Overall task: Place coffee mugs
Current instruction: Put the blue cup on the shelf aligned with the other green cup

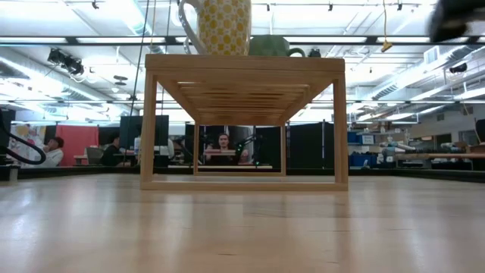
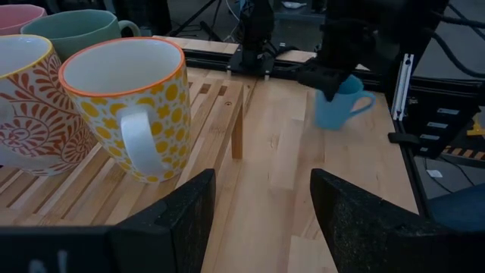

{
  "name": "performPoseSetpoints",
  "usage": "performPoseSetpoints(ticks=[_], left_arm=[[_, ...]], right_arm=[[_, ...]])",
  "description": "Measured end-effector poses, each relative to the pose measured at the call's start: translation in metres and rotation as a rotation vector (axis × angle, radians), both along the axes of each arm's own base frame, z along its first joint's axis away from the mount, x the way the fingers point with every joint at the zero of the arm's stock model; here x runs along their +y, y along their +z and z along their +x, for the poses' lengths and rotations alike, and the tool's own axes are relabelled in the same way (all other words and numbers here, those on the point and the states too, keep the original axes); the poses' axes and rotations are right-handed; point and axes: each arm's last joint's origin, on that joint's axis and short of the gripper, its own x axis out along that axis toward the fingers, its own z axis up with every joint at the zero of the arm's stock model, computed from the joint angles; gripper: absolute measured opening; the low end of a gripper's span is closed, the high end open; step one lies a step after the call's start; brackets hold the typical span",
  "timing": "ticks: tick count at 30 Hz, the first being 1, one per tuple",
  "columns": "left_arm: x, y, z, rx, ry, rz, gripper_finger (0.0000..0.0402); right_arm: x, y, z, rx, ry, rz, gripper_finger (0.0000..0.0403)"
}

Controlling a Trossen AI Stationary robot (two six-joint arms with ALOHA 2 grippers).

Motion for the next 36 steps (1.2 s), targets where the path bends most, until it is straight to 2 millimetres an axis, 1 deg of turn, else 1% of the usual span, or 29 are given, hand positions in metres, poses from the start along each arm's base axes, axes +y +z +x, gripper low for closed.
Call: performPoseSetpoints(ticks=[2, 4, 8, 11, 19, 26, 31, 36], left_arm=[[0.0, 0.0, 0.0, 0.0, 0.0, 0.0, 0.0224], [0.0, 0.0, 0.0, 0.0, 0.0, 0.0, 0.0224], [0.0, 0.0, 0.0, 0.0, 0.0, 0.0, 0.0224], [0.0, 0.0, 0.0, 0.0, 0.0, -0.001, 0.0224], [0.0, 0.0, 0.0, 0.0, 0.0, -0.001, 0.0224], [0.0, 0.0, 0.0, -0.001, 0.0, -0.001, 0.0224], [0.0, 0.0, 0.0, -0.001, 0.0, -0.001, 0.0224], [0.0, 0.0, 0.0, -0.001, 0.0, -0.001, 0.0224]], right_arm=[[-0.006, 0.001, 0.007, -0.065, 0.117, -0.041, 0.0041], [-0.011, 0.003, 0.015, -0.13, 0.184, -0.099, 0.0045], [-0.016, 0.011, 0.03, -0.251, 0.239, -0.17, 0.0045], [-0.019, 0.013, 0.036, -0.281, 0.27, -0.166, 0.0045], [-0.022, 0.013, 0.04, -0.27, 0.383, -0.102, 0.0046], [-0.02, 0.013, 0.04, -0.286, 0.59, -0.111, 0.0046], [-0.018, 0.014, 0.044, -0.332, 0.597, -0.103, 0.0046], [-0.018, 0.014, 0.045, -0.342, 0.591, -0.1, 0.0049]])
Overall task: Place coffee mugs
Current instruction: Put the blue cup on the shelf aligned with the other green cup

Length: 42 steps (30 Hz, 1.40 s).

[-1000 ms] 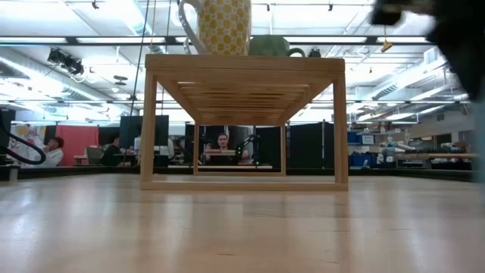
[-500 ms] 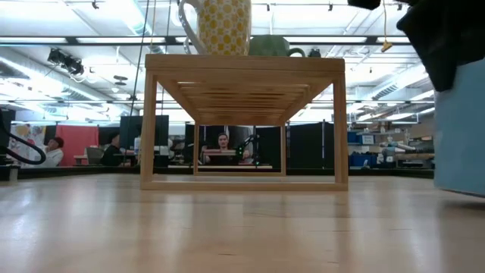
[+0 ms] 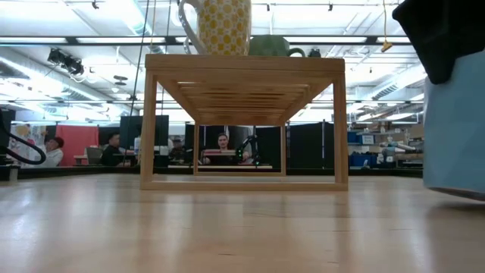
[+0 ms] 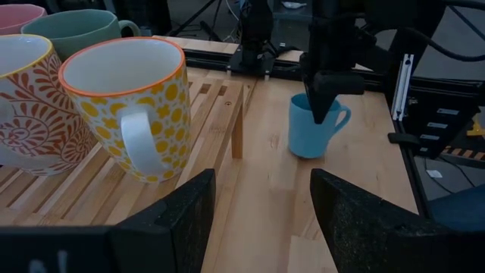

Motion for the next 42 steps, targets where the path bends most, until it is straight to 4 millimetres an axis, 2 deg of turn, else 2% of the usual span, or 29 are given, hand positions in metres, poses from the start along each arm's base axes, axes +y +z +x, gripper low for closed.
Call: performPoseSetpoints(ticks=[15, 23, 28, 32, 38, 42], left_arm=[[0.0, 0.0, 0.0, 0.0, 0.0, 0.001, 0.0224], [0.0, 0.0, 0.0, 0.0, 0.0, 0.001, 0.0224], [0.0, 0.0, 0.0, 0.0, 0.0, 0.001, 0.0224], [0.0, 0.0, 0.0, 0.0, 0.0, 0.001, 0.0224], [0.0, 0.0, 0.0, 0.0, 0.0, 0.001, 0.0224], [0.0, 0.0, 0.0, 0.001, -0.001, 0.001, 0.0224]], right_arm=[[0.001, 0.001, 0.002, -0.017, -0.009, 0.013, 0.0083], [0.003, 0.002, 0.004, -0.033, -0.127, 0.073, 0.0123], [0.007, 0.006, 0.011, -0.145, -0.17, 0.081, 0.0137], [0.009, 0.008, 0.014, -0.247, -0.198, 0.02, 0.0137], [0.015, 0.01, 0.007, -0.264, -0.234, 0.004, 0.0135], [0.022, 0.019, -0.001, -0.325, -0.342, 0.052, 0.0136]])
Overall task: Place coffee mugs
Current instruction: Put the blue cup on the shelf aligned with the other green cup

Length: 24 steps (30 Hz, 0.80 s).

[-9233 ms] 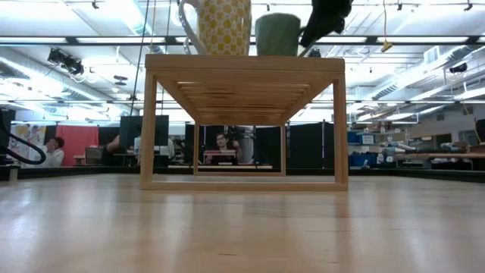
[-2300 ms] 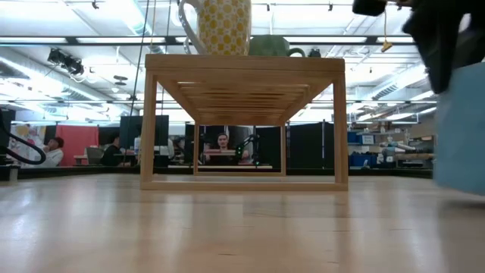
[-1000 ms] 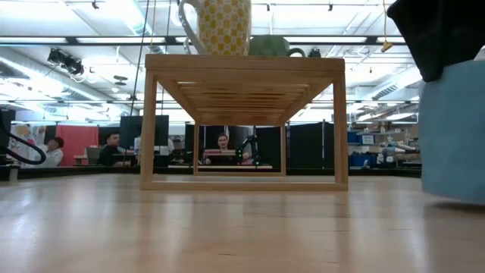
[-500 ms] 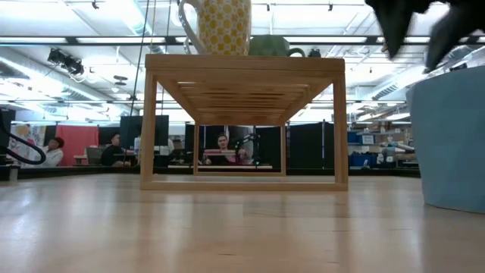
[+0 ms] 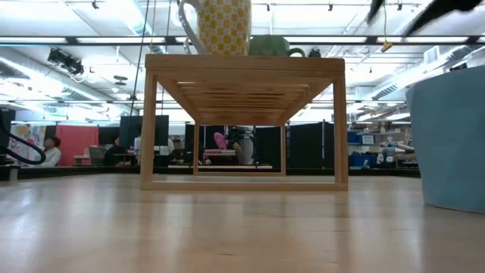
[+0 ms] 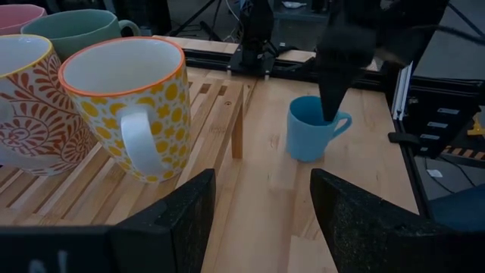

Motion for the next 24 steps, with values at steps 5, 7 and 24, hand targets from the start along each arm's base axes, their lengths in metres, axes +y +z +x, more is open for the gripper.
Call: performPoseSetpoints(ticks=[5, 7, 24], left_arm=[[0.0, 0.0, 0.0, 0.001, 0.0, 0.001, 0.0224], [0.0, 0.0, 0.0, 0.001, 0.0, 0.001, 0.0224], [0.0, 0.0, 0.0, 0.002, 0.0, 0.002, 0.0224]], right_arm=[[0.007, 0.02, -0.016, -0.168, -0.29, 0.149, 0.0135], [0.007, 0.027, -0.026, -0.201, -0.428, 0.252, 0.0136], [-0.009, 0.023, -0.078, 0.34, -1.463, 0.788, 0.0136]])
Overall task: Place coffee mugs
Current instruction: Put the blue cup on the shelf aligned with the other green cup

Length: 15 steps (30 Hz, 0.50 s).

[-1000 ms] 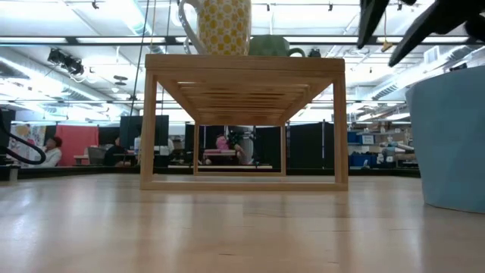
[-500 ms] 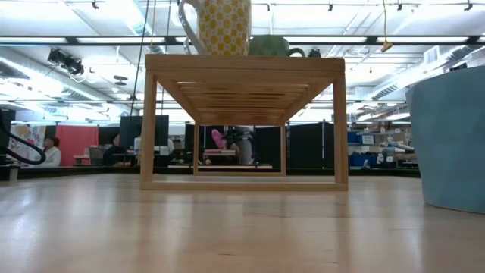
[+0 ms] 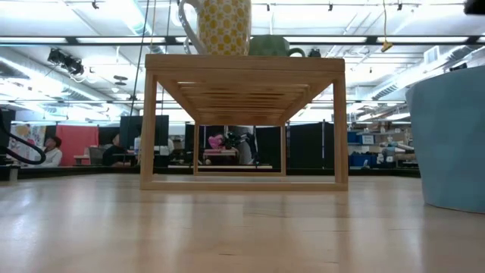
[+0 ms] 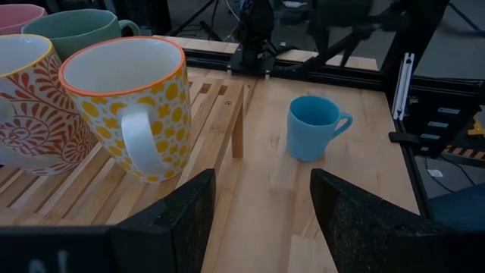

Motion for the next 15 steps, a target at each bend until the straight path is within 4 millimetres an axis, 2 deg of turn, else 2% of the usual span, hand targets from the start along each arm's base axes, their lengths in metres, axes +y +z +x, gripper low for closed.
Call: performPoseSetpoints(ticks=[4, 7, 15], left_arm=[[0.0, 0.0, 0.0, 0.0, 0.0, 0.0, 0.0224], [0.0, 0.0, 0.0, 0.001, 0.0, 0.001, 0.0224], [0.0, 0.0, 0.0, 0.001, 0.0, 0.002, 0.0224]], right_arm=[[-0.011, -0.008, 0.002, 0.033, -0.234, -0.006, 0.0136], [-0.02, -0.013, 0.005, 0.053, -0.34, -0.019, 0.0136], [-0.038, -0.021, 0.018, 0.061, -0.435, -0.026, 0.0136]])
